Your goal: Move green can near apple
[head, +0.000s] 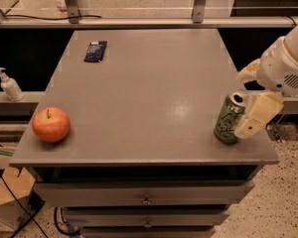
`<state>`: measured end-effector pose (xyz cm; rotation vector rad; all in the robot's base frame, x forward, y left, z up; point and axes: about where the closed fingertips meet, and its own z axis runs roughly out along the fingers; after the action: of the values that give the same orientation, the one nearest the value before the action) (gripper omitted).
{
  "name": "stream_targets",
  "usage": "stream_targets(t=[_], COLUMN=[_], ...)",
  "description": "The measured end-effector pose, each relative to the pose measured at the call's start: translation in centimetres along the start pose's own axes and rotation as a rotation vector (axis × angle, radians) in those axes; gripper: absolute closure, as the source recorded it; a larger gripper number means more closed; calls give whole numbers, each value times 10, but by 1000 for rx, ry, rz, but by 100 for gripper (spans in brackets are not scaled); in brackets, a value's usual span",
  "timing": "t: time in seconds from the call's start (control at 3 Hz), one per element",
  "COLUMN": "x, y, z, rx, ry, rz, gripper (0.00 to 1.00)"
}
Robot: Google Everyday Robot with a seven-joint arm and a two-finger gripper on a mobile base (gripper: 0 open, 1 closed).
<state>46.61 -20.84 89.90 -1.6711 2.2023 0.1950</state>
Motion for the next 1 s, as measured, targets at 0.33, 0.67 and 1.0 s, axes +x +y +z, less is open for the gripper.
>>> stream_targets(t=[0.33, 0.67, 1.0], x=[-2, -7, -29], y=[2, 4, 7], z=[8, 7, -9], rx=[-20, -21, 15], ry=[-8, -20, -47], rz=[9, 9, -39], gripper=[41, 65, 87])
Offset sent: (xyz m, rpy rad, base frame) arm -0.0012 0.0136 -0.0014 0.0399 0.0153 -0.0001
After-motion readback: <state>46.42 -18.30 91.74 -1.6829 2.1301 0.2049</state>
